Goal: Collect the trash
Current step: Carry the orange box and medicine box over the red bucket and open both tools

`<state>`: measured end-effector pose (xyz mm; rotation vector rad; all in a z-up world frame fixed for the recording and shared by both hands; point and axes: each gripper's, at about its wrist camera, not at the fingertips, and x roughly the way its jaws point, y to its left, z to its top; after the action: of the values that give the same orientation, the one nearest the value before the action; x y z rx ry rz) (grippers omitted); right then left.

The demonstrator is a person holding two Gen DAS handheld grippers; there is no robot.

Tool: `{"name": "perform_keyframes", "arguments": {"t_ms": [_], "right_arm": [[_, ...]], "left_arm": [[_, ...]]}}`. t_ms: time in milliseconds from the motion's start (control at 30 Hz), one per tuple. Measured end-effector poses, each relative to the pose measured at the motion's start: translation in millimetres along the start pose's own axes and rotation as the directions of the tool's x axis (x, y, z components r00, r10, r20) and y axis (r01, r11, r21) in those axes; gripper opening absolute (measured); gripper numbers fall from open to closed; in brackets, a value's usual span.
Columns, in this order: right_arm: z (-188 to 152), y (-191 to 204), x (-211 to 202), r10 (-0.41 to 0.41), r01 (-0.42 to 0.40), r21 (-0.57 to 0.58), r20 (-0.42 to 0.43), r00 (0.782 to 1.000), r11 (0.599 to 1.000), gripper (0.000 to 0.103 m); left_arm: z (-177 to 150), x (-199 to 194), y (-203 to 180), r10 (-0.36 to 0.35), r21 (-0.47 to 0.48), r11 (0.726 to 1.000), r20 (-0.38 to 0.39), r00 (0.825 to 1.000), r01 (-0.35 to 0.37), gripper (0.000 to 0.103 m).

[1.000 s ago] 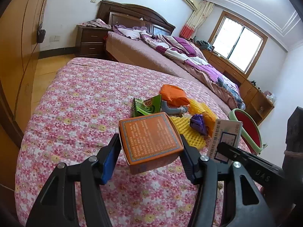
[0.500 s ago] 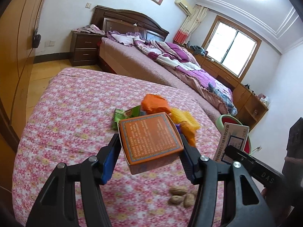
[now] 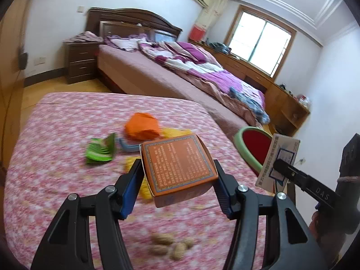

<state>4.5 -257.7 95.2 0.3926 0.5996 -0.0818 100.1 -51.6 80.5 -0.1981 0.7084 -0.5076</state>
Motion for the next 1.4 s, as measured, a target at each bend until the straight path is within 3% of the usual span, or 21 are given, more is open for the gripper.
{"name": "perform_keyframes", "arguments": {"t_ms": [533, 900, 1167, 1367, 1400], "right_arm": [[39, -128, -13, -0.063, 0.059, 0.092, 0.048, 0.997, 0.994, 0.021], [46, -207, 10, -0.104, 0.098, 0.189, 0.025, 0.994, 0.977, 0.021], [45, -242, 33, -0.118, 0.117, 0.217, -0.009, 0.993, 0.969, 0.021], [43, -249, 42, -0.108, 0.108, 0.224, -0.015, 0.994, 0.969, 0.024], [43, -250, 42, -0.108, 0.108, 0.223, -0.012, 0.994, 0.969, 0.029]], "left_arm": [[18, 86, -139, -0.102, 0.173, 0.977, -0.119, 0.988, 0.122, 0.060], [14, 157, -214, -0.151, 0.283, 0.938, -0.189, 0.970, 0.201, 0.060], [13, 203, -239, -0.153, 0.330, 0.917, -0.226, 0.962, 0.224, 0.061], [10, 225, -240, -0.143, 0.297, 0.929, -0.265, 0.954, 0.222, 0.065], [10, 226, -239, -0.145, 0.290, 0.931, -0.260, 0.955, 0.221, 0.066]]}}
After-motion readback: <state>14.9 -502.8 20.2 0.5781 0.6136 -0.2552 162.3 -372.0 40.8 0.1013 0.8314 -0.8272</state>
